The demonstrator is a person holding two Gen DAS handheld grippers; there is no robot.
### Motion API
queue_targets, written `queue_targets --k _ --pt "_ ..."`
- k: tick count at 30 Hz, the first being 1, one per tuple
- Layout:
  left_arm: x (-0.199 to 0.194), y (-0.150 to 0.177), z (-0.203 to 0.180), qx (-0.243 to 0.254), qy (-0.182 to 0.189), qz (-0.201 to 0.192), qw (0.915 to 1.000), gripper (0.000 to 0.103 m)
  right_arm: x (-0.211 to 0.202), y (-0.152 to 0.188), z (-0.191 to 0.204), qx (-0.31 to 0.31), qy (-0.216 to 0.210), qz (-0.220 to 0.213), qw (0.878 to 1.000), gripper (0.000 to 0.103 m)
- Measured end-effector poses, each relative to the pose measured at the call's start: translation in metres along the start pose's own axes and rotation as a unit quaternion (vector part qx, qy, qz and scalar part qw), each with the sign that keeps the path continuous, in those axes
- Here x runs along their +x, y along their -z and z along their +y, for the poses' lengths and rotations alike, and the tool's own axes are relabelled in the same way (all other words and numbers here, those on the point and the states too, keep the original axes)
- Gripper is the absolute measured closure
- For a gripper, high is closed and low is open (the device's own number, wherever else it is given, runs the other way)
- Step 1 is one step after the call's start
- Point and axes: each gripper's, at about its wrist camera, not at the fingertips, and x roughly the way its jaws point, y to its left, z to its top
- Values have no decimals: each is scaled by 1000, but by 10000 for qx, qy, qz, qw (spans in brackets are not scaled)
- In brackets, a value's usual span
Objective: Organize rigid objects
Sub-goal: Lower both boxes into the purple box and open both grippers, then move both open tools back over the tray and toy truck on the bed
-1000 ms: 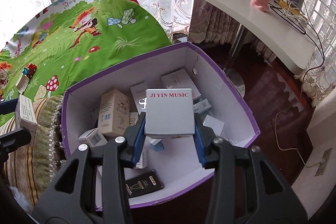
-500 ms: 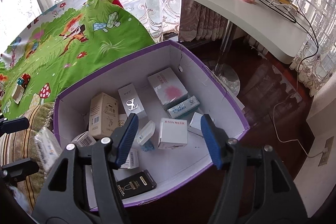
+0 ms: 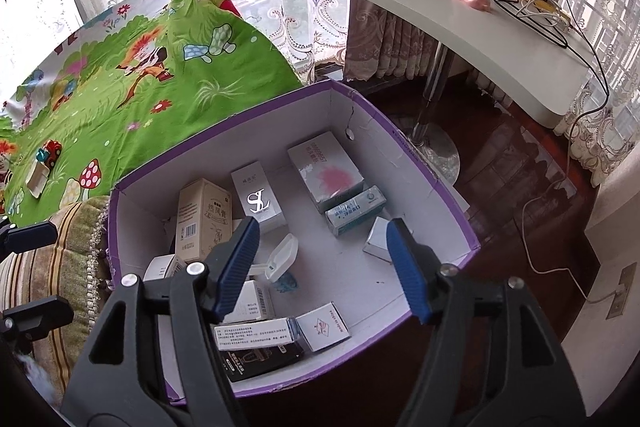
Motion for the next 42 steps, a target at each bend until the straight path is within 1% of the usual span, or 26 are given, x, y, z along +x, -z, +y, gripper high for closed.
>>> queue_targets --k 10,15,19,24,27,30,39,42 --pt "-17 0 29 -301 -133 -235 9992 20 -5 -2 21 -171 -189 -82 9996 32" --pt "-29 3 55 -536 -322 -356 9974 19 -8 -3 43 -391 -326 -159 9986 32" --pt "-39 8 81 -715 -531 -425 9951 20 -7 -5 66 -600 -431 -143 9972 32" --pt "-55 15 117 -966 -819 -507 9906 19 -6 -8 98 -904 -628 -154 9938 32" --pt "-61 21 136 -1021 -986 -514 9885 20 -4 -13 115 -1051 -719 -140 9918 32" --pt "-68 27 158 -1137 -1080 -517 9863 19 -3 -19 133 -1156 -867 -126 9894 32" --pt "-95 46 237 -1591 -1553 -531 9735 20 10 -39 196 -1537 -1191 -26 9809 32" --pt "-100 50 261 -1741 -1639 -527 9696 20 15 -44 219 -1706 -1290 17 9769 32"
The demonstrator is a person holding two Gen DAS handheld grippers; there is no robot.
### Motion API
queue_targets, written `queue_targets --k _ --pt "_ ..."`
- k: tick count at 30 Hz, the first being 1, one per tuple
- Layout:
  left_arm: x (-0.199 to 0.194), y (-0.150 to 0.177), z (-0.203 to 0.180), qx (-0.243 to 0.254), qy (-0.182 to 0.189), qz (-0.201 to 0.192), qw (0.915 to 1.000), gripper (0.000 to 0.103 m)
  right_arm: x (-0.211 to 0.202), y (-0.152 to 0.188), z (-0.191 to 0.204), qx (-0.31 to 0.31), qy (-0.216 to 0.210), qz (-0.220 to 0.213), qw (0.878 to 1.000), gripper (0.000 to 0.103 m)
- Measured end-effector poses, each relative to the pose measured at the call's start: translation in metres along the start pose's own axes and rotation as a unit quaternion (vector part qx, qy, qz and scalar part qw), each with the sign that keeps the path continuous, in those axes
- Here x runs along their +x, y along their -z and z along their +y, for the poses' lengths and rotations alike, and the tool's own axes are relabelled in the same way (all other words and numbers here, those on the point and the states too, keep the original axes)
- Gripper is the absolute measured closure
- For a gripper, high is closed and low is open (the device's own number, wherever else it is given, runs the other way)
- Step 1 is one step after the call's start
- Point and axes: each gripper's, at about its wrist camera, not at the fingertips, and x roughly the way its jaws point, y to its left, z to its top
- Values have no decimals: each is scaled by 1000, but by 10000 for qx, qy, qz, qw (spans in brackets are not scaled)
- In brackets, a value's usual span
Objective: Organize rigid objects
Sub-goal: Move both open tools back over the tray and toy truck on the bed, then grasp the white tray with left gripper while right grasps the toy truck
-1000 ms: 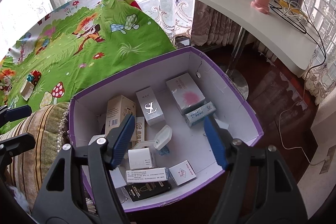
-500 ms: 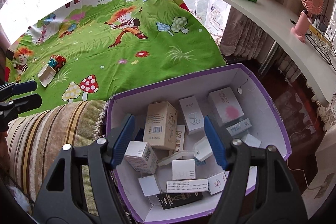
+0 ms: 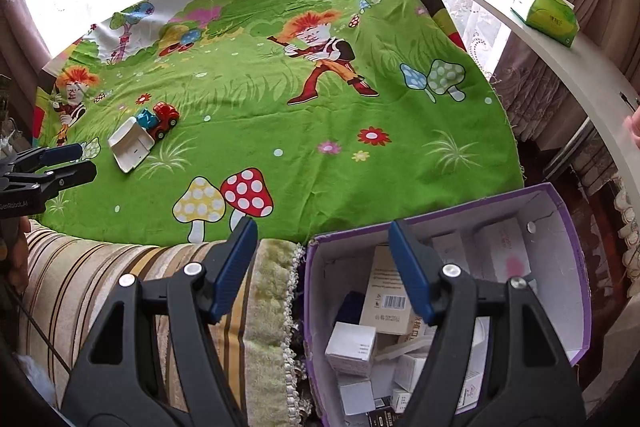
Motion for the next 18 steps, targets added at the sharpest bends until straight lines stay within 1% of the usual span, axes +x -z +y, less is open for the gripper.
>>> queue_targets --k 5,11,18 --pt "12 -8 29 -85 -130 59 9999 20 17 -19 29 -319 -150 59 9994 32" --pt "36 -17 53 39 -303 264 9992 24 39 -37 59 -744 -338 147 9966 32" --pt "63 -26 76 120 -432 452 9980 24 58 -57 94 -858 -634 201 9941 32"
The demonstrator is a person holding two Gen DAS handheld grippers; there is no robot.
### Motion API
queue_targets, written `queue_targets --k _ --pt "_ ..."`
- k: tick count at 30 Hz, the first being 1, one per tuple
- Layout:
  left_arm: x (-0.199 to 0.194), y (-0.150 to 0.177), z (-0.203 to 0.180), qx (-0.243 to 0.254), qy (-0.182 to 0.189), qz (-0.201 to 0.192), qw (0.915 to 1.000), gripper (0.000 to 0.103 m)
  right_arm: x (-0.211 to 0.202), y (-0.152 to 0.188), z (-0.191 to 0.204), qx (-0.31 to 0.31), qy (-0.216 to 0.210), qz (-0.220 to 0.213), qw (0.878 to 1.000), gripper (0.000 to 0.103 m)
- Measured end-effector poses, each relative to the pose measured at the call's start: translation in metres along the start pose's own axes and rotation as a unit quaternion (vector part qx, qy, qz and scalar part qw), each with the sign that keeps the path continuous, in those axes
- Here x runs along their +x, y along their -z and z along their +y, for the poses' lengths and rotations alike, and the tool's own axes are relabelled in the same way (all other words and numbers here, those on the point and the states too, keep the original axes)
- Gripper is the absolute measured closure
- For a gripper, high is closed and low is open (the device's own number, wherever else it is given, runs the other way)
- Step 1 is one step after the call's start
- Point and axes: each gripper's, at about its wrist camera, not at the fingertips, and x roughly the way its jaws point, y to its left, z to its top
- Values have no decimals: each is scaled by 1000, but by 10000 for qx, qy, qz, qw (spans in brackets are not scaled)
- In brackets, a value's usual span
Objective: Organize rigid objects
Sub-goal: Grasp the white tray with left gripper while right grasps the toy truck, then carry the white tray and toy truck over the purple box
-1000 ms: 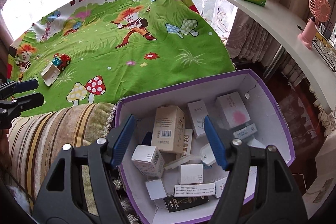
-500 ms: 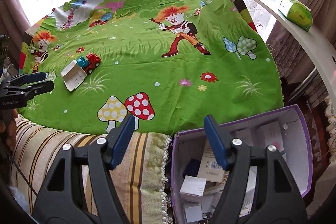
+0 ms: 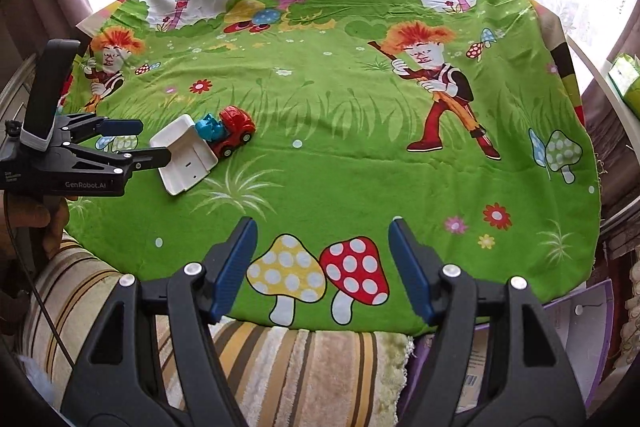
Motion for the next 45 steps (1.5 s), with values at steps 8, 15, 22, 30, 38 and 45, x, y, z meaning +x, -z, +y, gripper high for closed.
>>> queue_targets --k 8,15,22,30,38,45 --pt "22 -3 9 111 134 189 9997 35 22 -30 30 243 -171 13 9996 32" --pt "26 2 14 -22 469 226 9986 64 44 -45 57 577 -289 140 9978 32" --pt "13 17 19 -335 346 310 9984 65 68 -50 79 656 -33 297 9974 40" --pt "2 29 29 -632 366 213 9971 66 91 -59 96 833 158 429 9955 52" --pt "2 32 32 -722 465 150 9962 66 108 -65 101 818 218 545 9949 75" --pt "0 32 33 -780 534 102 9955 66 94 -55 84 598 331 546 9962 81"
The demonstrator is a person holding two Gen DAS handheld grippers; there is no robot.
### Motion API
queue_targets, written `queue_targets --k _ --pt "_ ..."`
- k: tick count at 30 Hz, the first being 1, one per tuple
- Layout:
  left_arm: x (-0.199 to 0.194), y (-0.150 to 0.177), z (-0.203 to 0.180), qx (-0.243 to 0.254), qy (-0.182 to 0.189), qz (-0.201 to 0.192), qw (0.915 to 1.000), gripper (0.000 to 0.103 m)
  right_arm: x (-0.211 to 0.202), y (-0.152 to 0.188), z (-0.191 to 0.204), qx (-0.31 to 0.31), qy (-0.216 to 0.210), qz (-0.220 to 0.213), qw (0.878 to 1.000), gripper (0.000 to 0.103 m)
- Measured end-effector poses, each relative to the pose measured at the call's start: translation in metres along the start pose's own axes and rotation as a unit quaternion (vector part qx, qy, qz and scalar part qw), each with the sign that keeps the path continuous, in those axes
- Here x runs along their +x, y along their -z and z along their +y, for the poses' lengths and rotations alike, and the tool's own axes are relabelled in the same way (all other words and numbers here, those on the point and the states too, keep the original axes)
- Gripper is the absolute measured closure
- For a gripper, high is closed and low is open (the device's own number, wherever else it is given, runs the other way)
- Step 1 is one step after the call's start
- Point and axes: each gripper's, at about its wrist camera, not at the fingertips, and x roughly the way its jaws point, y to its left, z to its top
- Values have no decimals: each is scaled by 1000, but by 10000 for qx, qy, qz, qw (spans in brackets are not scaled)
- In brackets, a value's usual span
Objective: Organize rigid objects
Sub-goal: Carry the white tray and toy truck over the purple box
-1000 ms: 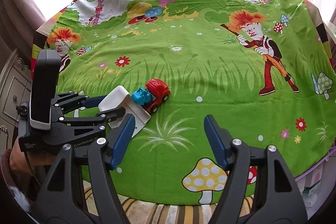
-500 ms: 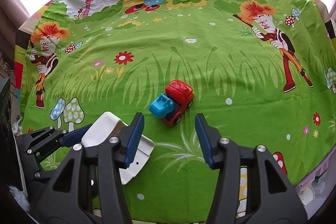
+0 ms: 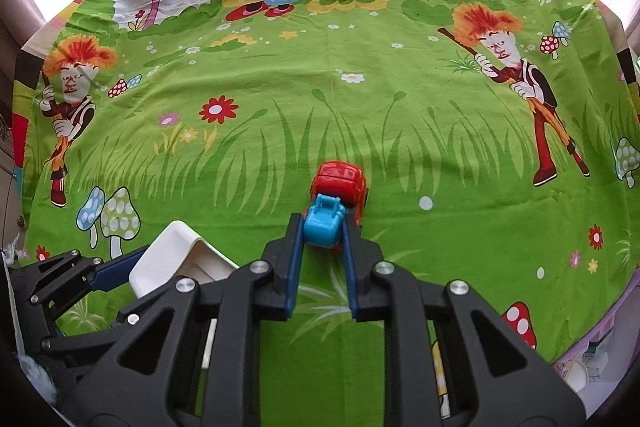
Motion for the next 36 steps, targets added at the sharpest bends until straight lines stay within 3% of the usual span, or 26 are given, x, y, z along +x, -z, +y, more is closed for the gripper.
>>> queue_targets --k 24,36 --pt "-17 4 -16 135 29 -252 9996 66 -68 45 -64 -232 -255 -317 9989 81" --pt "-34 10 -65 508 270 -332 9978 66 -120 85 -133 226 -61 -581 9980 81"
